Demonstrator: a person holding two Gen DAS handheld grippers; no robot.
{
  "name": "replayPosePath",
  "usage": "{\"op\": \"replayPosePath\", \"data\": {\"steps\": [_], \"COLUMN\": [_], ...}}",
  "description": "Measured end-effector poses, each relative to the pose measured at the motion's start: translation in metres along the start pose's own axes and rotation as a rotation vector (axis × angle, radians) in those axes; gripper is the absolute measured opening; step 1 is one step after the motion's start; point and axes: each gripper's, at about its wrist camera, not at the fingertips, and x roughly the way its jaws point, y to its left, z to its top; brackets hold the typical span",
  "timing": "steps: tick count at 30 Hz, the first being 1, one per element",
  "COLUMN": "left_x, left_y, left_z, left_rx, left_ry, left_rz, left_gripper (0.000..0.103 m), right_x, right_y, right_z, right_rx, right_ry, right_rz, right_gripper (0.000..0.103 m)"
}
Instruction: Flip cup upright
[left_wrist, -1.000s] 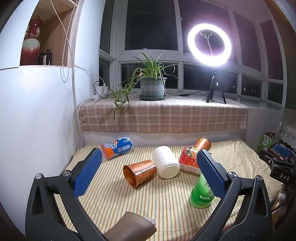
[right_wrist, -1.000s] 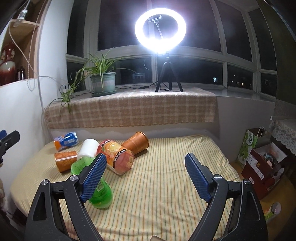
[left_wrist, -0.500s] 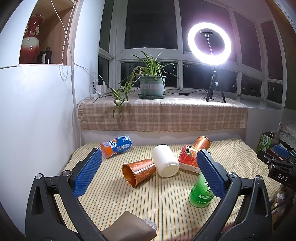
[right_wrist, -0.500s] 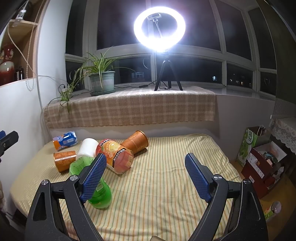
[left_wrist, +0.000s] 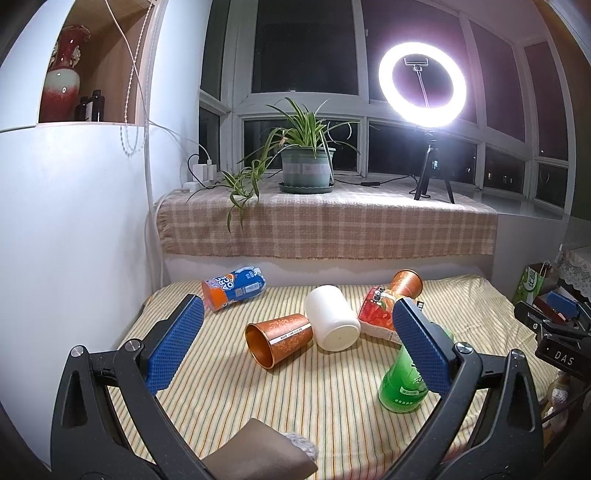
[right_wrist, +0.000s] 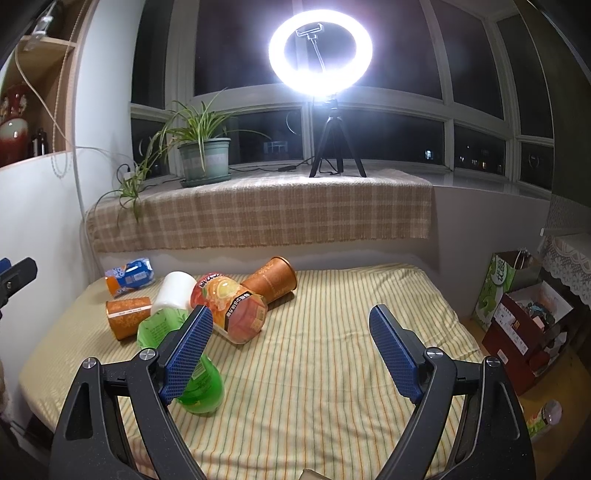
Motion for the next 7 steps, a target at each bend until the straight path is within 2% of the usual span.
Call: {"op": "replayPosePath", "data": {"steps": [7], "left_x": [-0.0019], "left_y": [0.0019], "left_z": [-0.0047], "left_rx": [0.008], "left_ry": [-0.014], "left_rz": [0.014], "left_gripper": [0.103], "right_x": [0.0006], "right_y": [0.0018], "right_z": [-0.0015], "right_rx": [-0.007], "right_ry": [0.001], "right_rz": [-0.001], "right_gripper": [0.087]}}
